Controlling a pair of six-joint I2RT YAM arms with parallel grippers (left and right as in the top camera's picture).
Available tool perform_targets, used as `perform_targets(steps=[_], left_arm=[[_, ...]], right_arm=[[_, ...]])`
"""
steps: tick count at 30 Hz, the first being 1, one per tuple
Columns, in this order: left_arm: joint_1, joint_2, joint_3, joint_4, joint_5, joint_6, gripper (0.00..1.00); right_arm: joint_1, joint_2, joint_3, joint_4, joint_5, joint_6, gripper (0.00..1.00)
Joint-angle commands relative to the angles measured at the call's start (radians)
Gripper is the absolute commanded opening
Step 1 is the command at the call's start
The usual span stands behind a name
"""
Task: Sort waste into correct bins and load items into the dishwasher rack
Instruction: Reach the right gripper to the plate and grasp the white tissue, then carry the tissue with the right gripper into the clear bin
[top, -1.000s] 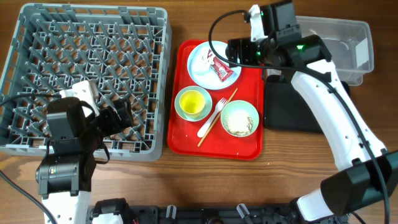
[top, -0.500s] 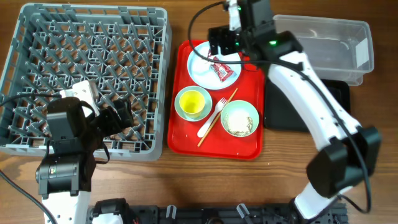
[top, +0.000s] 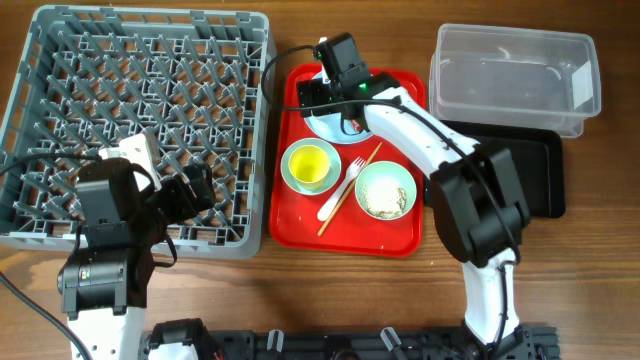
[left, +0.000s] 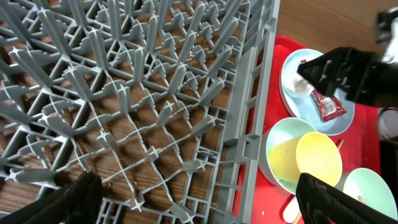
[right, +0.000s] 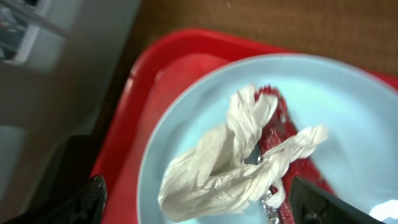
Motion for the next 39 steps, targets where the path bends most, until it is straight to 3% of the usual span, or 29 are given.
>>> perform_targets(steps=[1, 4, 10, 14, 17, 22, 24, 30, 39], left_arm=[[0.001, 0.002, 0.019, -0.006, 0.012, -0.005, 1.0], [0.001, 0.002, 0.019, -0.006, 0.012, -0.005, 1.0], [0.001, 0.002, 0.019, -0.006, 0.012, -0.005, 1.0], [0.001, 0.002, 0.019, -0.007, 0.012, -0.005, 1.0], [0.001, 0.002, 0.019, -0.006, 0.012, -0.005, 1.0], [0.001, 0.002, 0.019, -0.007, 0.012, -0.005, 1.0], [0.001, 0.002, 0.019, -0.006, 0.012, -0.005, 1.0], [0.001, 0.002, 0.019, -0.006, 0.012, -0.005, 1.0], [0.001, 0.002, 0.019, -0.006, 0.012, -0.005, 1.0]], right_arm=[[0.0, 0.045, 0.017, -0.019, 0.034, 0.157, 0.89], [0.001, 0.047, 0.016, -0.042, 0.036, 0.191, 0.8], [0.003, 0.065, 0.016, -0.092, 0.017, 0.274, 0.79], [0.005, 0.078, 0.016, -0.112, 0.015, 0.295, 0.7], [0.005, 0.074, 0.016, -0.101, 0.015, 0.293, 0.57], [0.002, 0.057, 0.016, -0.093, 0.016, 0.29, 0.22], [-0.003, 0.045, 0.016, -0.094, 0.016, 0.29, 0.15], [-0.027, -0.037, 0.016, -0.101, 0.031, 0.183, 0.05], [-0.121, -0.247, 0.016, -0.146, 0.092, 0.053, 0.04]])
